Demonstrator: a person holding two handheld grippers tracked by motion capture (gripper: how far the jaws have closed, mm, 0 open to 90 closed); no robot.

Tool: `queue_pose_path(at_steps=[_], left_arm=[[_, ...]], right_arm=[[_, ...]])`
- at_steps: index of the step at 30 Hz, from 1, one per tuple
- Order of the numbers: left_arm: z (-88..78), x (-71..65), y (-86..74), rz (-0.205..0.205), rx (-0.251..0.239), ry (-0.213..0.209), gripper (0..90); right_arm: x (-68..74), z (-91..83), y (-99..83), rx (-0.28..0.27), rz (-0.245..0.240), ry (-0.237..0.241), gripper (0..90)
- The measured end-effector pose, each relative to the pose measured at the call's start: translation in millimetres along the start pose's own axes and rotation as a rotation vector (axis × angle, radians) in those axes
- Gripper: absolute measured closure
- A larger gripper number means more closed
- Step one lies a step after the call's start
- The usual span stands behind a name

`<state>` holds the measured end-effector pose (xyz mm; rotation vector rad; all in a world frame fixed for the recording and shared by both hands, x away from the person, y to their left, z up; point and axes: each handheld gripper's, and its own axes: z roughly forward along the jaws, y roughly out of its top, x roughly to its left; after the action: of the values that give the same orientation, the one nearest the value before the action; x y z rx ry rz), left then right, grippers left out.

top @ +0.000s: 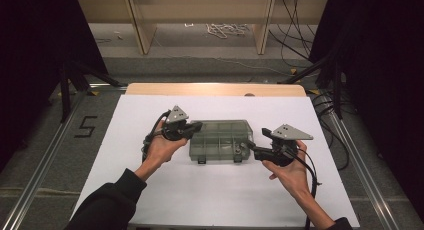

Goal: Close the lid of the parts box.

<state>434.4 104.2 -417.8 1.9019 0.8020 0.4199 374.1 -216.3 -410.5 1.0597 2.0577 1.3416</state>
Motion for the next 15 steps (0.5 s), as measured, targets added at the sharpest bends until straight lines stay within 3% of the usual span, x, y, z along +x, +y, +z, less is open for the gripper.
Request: queue_pose_path(at_steps=[8, 13, 15], left_arm=[[-2.4, -2.8, -12.2, -0.008, 0.015, 0.005, 90.0], [-5.1, -5.7, -18.8, -0.009, 0.021, 0.0, 90.0], [-6.2, -6.5, -20.9, -0.006, 0.025, -0.005, 90.0]], right_arm=[[-1.8, -1.3, -0.6, 0.011, -0.016, 0.004, 42.8], [-5.6, 1.4, -3.9, -0.015, -0.023, 0.025, 57.7], [-6.5, 1.0, -5.8, 0.012, -0.01, 0.043, 64.6]])
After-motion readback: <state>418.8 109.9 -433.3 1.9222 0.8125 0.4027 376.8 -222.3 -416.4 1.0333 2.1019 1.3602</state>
